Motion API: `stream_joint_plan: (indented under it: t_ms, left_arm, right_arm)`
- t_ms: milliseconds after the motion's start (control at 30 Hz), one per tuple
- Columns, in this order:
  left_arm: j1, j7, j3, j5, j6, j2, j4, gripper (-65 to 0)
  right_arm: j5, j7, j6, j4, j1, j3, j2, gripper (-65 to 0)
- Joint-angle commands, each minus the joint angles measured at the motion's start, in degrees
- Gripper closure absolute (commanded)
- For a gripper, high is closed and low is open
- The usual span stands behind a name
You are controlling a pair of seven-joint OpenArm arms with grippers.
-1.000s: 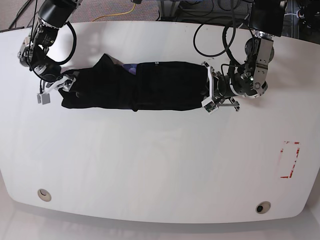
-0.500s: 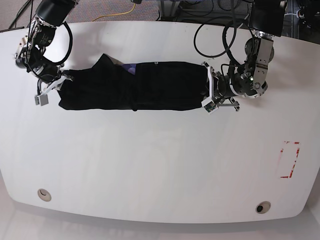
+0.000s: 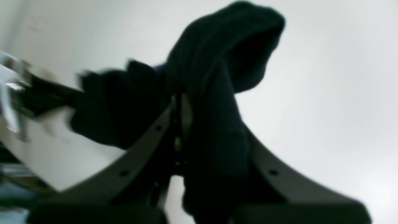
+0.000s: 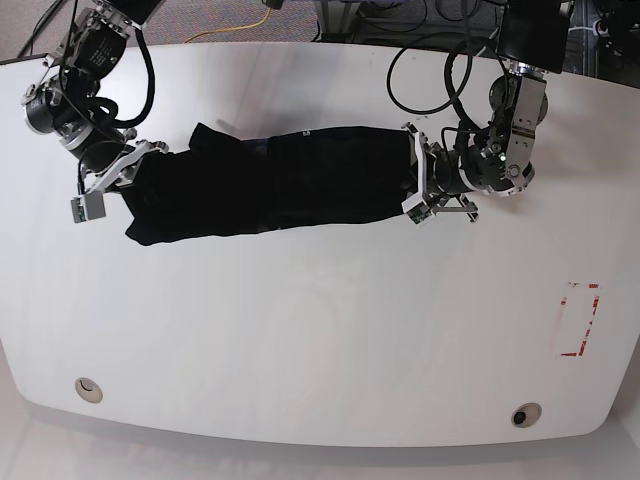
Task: Layout the t-shirt on the table in an organized manner, then fold the t-shirt properly
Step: 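Grasp the strip end with the right gripper, then fold the held end with the right gripper over toward the left gripper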
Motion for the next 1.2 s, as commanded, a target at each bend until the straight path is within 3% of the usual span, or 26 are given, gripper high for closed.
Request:
stream_joint_plan:
  t_ms: [0, 700, 1167]
  left_arm:
    - [-0.5, 0.1, -0.2, 0.2, -0.1, -0.2, 0.7, 0.0]
    - [-0.7, 2.6, -0.2, 0.2, -0.1, -0.2, 0.8, 0.0]
    - [-0.7, 2.6, -0.1, 0.2, -0.1, -0.1, 0.6, 0.0]
  right_arm:
    - [2.8, 0.0, -0.4, 1.3, 0.5, 0.1, -1.1, -0.2]
    - [3.6, -0.4, -0.5, 2.4, 1.7, -13.1, -12.8, -0.2]
    - [3.3, 0.6, -0.4, 3.8, 1.9, -26.6, -16.3, -0.2]
